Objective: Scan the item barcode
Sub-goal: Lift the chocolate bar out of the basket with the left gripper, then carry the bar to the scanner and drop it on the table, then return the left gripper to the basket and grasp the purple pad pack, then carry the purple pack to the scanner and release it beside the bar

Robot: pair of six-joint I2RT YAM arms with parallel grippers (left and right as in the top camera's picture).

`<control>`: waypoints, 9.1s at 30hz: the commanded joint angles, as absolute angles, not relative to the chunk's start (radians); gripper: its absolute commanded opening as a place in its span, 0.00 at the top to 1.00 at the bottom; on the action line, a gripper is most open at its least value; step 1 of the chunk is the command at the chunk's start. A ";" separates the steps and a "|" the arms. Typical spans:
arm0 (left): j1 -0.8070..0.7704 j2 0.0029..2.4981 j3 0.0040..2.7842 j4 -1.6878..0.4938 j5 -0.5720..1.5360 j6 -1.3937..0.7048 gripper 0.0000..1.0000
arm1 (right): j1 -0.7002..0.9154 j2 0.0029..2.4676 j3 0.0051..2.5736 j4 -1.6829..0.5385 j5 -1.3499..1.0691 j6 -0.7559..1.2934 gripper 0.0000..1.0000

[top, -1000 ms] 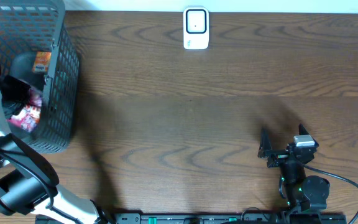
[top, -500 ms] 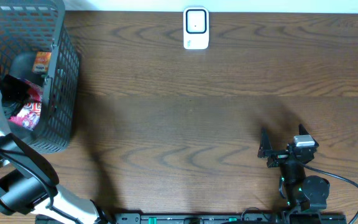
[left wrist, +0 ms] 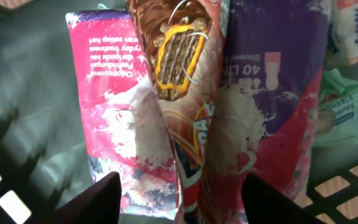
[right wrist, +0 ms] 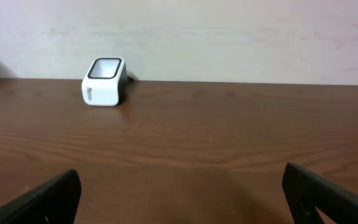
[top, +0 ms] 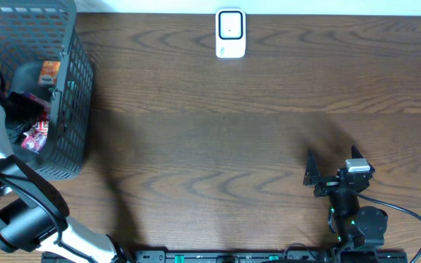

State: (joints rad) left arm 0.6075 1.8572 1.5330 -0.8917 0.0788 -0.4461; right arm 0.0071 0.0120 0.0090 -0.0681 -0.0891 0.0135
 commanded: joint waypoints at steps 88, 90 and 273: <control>-0.601 2.113 1.567 -0.228 0.167 -0.480 0.92 | 0.014 0.007 0.006 -0.070 -0.084 0.006 0.01; -0.601 2.117 1.567 -0.220 0.167 -0.479 0.84 | 0.014 0.007 0.006 -0.070 -0.084 0.006 0.01; -0.563 1.896 1.509 -0.496 0.078 0.537 0.93 | 0.014 0.007 0.006 -0.070 -0.084 0.006 0.01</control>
State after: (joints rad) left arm -0.5758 1.8732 1.4948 -0.4820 0.2558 0.4389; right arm 0.0071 0.0120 0.0090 -0.0681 -0.0891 0.0135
